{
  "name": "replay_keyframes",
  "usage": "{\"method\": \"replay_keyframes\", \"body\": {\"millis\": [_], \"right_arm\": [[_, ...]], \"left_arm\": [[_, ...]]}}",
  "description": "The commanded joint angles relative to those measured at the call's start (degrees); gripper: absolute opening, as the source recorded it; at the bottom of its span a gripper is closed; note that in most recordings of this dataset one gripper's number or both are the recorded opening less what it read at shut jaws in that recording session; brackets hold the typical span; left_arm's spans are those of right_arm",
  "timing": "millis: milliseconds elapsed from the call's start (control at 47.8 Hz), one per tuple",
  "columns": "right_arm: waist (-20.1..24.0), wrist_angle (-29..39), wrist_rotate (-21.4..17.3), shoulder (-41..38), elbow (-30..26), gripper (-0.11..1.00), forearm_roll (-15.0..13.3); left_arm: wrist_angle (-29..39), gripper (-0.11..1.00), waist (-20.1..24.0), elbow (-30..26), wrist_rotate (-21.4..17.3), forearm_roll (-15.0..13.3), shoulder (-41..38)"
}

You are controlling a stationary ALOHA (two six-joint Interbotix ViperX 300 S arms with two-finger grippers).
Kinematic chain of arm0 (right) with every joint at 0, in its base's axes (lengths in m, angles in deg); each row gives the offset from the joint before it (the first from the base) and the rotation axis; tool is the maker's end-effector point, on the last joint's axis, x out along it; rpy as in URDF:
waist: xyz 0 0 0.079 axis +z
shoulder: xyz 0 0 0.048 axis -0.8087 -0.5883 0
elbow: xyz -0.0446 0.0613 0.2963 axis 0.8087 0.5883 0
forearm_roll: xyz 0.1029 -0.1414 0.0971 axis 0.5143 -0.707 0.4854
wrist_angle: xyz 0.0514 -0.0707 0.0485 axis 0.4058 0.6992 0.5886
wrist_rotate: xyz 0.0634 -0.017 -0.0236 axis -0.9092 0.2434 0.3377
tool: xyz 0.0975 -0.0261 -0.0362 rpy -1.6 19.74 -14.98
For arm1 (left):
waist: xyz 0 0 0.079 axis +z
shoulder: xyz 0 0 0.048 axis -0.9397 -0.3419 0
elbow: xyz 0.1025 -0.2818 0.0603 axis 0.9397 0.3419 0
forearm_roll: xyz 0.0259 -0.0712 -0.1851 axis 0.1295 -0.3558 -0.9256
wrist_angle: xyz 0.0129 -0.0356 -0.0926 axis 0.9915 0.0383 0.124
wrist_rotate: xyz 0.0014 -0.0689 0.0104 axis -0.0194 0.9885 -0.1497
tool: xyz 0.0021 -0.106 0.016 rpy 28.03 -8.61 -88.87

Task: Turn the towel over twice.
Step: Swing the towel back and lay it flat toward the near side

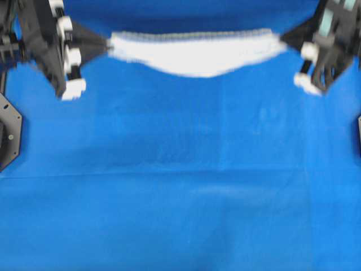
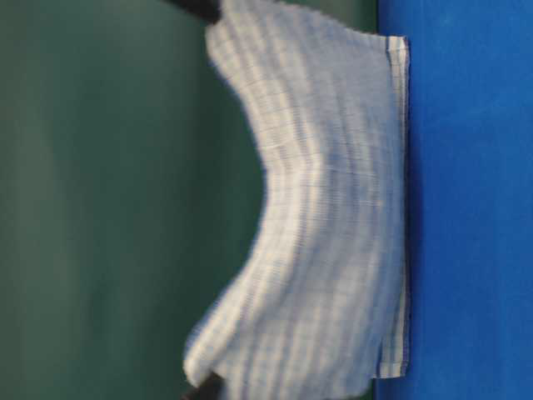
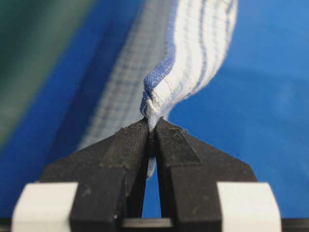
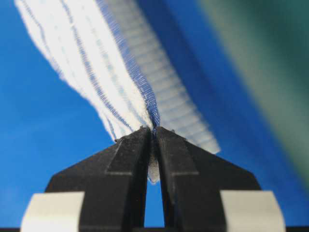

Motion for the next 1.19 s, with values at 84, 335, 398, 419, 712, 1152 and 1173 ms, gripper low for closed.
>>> {"method": "replay_keyframes", "body": {"millis": [84,335,398,419,712,1152,1173], "right_arm": [[5.0,-1.2,-4.0,-0.2,3.7,0.08,3.2],[11.8,-10.0,-15.7,-4.0,11.9,0.08,4.3],[13.6,-12.7,-18.7,-5.5,13.1,0.08,4.3],[14.2,-13.4,-19.4,-6.0,13.4,0.08,4.3],[21.4,-18.0,-24.5,-13.4,12.6,0.08,4.3],[26.3,-17.8,-27.2,-18.4,9.8,0.08,4.5],[26.4,-17.8,-27.2,-18.5,9.8,0.08,4.6]], "left_arm": [[-1.2,0.01,-6.2,4.1,2.5,-0.1,-1.1],[-7.3,0.01,-13.7,11.0,6.5,-0.1,-7.6],[-7.5,0.01,-15.6,11.3,7.1,-0.1,-9.2],[-7.5,0.01,-16.3,11.3,7.2,-0.1,-9.8],[-7.8,0.01,-24.1,8.9,10.3,-0.1,-15.7],[-5.9,0.01,-29.8,5.5,13.5,-0.1,-22.4],[-5.5,0.01,-29.8,5.5,13.6,-0.1,-22.3]]}}
